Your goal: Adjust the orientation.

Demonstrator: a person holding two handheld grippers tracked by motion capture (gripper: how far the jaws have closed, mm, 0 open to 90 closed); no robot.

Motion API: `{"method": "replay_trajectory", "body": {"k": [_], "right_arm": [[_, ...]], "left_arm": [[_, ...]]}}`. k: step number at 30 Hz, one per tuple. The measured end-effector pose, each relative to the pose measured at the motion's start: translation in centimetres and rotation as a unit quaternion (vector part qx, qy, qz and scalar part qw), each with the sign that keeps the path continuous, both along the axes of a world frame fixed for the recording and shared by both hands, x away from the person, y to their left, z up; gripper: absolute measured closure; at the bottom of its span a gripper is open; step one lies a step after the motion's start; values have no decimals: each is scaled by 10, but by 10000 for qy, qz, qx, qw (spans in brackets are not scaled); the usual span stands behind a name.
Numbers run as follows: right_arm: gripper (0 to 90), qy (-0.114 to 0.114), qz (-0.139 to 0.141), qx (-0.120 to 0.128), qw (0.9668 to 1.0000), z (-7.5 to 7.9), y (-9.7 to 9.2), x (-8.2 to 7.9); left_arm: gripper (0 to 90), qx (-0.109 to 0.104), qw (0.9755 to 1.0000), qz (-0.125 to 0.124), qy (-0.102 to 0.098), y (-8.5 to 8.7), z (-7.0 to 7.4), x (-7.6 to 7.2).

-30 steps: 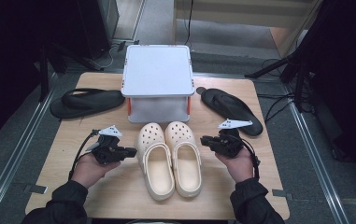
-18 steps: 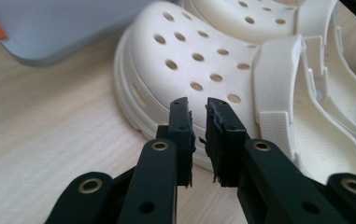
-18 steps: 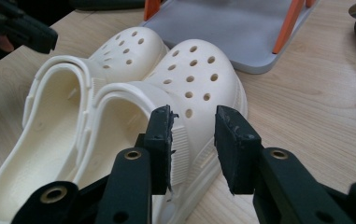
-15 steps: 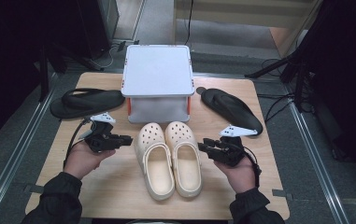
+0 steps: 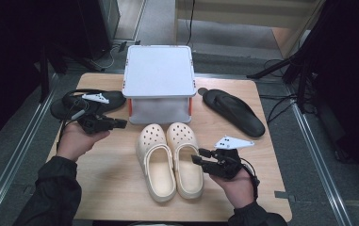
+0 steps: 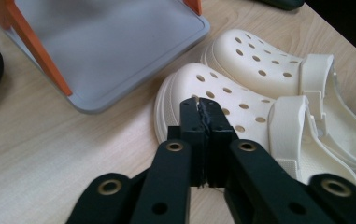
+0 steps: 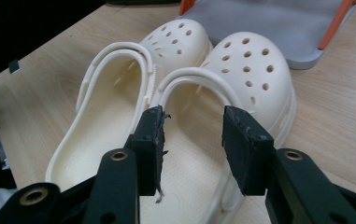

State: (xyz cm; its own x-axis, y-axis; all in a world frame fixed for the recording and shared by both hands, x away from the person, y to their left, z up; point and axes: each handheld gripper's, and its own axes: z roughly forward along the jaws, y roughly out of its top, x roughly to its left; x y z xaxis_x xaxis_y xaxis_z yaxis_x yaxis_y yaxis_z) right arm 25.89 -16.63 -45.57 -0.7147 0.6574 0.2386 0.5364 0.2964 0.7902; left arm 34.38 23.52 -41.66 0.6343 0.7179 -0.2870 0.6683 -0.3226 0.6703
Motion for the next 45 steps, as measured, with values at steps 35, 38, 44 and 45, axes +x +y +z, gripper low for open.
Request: {"method": "replay_trajectory", "body": {"k": [35,38,44,45], "right_arm": [[509,320,-79,-45,9994,-21,41,-13],[506,326,-85,-98,9994,-23,48,-12],[476,370,-158,-127,9991,-27,57,-9],[465,348,-165,-161,9991,-28,58,-9]], "left_arm": [[900,32,9988,365,-339,-15,37,89],[900,66,9985,362,-398,-15,37,87],[900,154,9983,366,-432,-16,38,86],[900,160,9981,387,-448,-17,38,86]]}}
